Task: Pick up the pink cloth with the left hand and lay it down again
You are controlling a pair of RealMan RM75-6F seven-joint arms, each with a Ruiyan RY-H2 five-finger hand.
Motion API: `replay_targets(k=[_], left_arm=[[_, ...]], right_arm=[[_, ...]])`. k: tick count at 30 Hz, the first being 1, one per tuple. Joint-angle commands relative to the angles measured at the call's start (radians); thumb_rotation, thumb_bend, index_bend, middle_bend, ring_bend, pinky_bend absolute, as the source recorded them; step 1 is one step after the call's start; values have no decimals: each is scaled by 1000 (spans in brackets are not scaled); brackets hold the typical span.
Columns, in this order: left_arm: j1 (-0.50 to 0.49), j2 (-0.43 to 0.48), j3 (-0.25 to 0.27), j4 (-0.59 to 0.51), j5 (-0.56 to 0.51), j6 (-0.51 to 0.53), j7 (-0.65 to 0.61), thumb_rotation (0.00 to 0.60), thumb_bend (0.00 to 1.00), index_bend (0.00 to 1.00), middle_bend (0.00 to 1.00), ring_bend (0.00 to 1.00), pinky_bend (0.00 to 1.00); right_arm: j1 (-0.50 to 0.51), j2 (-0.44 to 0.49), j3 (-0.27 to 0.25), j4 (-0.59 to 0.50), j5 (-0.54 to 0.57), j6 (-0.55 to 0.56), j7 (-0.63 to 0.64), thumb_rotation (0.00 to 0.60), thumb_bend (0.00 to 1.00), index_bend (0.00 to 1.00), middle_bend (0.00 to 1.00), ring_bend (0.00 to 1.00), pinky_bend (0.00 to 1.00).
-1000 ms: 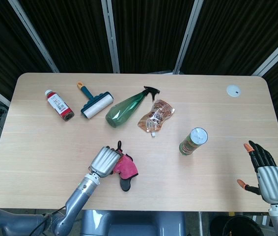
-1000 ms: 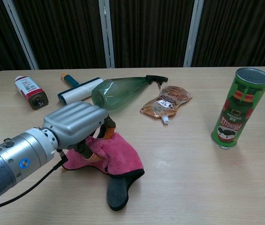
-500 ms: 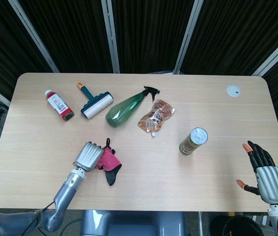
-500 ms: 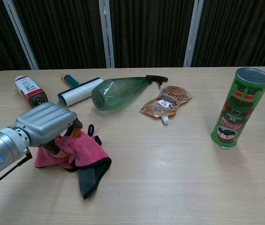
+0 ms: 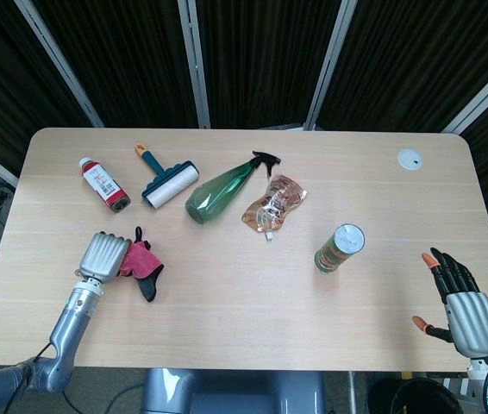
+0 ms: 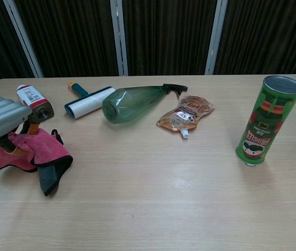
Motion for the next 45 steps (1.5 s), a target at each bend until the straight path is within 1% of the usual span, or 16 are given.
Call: replay_targets(k=[1,3,5,9,10,14,18,22,27,32,34,39,45], left_arm=[[-5,-4,1,-47,27,-1,-15,600,501,861,669,565,558],[-6,-11,9,-78,41,-1,-12,600,501,860,669,565,558],[-7,-17,28,-115,68,-4,-6,600,504,861,669,565,558],[-12,-35,72,-174,140,-7,5,600,502,861,669,565,558],[-14,-52,87,-203,163,-13,6,600,502,861,669,565,558],[-13,-97,102,-243,189,-15,28,600,502,862,669,566,558],[-13,-128,100,-253,196,-16,44,600,500,862,669,565,558],[-21,-151,88,-224,194,-21,91,600,501,862,669,565,558],[-22,-139,56,-157,146,-32,104,600,500,862,669,565,558],[-11,-93,46,-93,109,-43,84,600,502,861,669,565,558],[2,-57,40,-56,93,-38,62,600,502,862,669,565,558],[9,21,14,-29,86,-28,5,600,501,861,670,565,558],[-5,93,-69,-59,41,-18,-53,600,503,861,670,565,558]], right_arm=[[1,0,0,0,1,-1,-1,600,41,0,0,0,116],[1,0,1,1,1,0,1,600,41,0,0,0,115],[1,0,2,2,2,1,4,600,42,0,0,0,115],[1,0,3,3,4,0,8,600,42,0,0,0,116],[1,1,2,2,3,0,7,600,42,0,0,0,116],[1,1,2,3,3,1,7,600,41,0,0,0,116],[0,2,2,3,4,1,9,600,41,0,0,0,116],[-1,4,2,3,3,4,14,600,42,0,0,0,116],[-2,5,2,1,4,5,17,600,41,0,0,0,115],[-1,4,3,1,7,3,16,600,41,0,0,0,115],[-1,4,3,0,6,2,14,600,41,0,0,0,116],[0,1,1,-1,3,2,4,600,41,0,0,0,116],[0,0,1,-2,3,1,-3,600,41,0,0,0,115]])
